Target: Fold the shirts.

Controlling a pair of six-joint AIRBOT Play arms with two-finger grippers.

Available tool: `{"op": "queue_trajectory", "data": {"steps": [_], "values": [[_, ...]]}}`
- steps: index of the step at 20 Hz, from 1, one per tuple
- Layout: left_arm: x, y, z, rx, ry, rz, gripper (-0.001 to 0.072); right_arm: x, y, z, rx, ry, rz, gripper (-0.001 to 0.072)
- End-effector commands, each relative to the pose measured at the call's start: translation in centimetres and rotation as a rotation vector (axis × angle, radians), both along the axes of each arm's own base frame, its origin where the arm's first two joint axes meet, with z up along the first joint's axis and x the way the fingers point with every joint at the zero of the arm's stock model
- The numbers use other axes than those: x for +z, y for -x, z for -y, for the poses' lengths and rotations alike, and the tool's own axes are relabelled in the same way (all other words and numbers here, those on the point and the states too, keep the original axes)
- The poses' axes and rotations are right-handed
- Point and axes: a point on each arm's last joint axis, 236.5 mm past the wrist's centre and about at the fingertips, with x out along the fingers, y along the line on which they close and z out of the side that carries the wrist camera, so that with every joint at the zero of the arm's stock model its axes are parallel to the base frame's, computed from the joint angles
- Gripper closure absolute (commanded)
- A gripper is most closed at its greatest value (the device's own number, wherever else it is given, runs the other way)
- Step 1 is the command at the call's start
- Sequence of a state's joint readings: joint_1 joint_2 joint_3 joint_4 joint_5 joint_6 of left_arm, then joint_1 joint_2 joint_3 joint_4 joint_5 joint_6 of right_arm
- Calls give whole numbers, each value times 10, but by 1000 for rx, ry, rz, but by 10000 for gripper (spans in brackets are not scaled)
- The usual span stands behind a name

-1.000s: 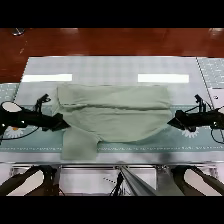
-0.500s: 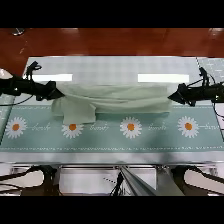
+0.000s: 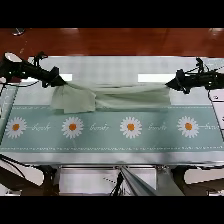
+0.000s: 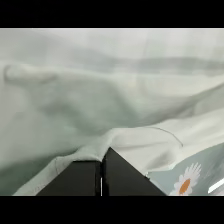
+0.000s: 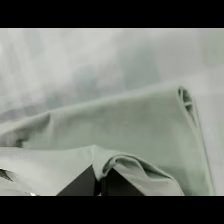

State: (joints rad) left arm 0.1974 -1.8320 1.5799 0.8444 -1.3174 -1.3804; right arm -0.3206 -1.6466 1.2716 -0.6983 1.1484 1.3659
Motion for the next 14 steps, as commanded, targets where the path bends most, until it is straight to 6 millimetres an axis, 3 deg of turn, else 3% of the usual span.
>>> {"op": "queue_trajectory", "data": {"steps": [1, 4, 7, 8, 9, 10, 11, 12, 14], "values": [[6, -27, 8, 18, 72, 28, 682, -15, -12, 2, -26, -20, -9, 696], [-1, -35, 11, 14, 83, 25, 682, -23, -16, 3, -39, -27, -11, 695], [-17, -30, 12, 6, 93, -18, 682, -22, -26, 7, -76, -29, 15, 694], [-20, -26, 14, -3, 98, -34, 659, -21, -30, 8, -94, -30, 27, 664], [-20, -22, 14, -14, 102, -46, 395, -20, -33, 10, -108, -30, 31, 416], [-18, -16, 13, -34, 104, -65, 16, -18, -33, 9, -107, -38, 32, 102], [-15, -6, 3, -68, 81, -91, 6, -15, -31, 15, -104, -37, 34, 85], [-15, 10, -19, -83, 14, -153, 6, -10, -26, 23, -90, -32, 35, 86], [-8, 37, -85, -59, -191, -218, 6, -3, -6, 54, -70, 9, 22, 91]]}}
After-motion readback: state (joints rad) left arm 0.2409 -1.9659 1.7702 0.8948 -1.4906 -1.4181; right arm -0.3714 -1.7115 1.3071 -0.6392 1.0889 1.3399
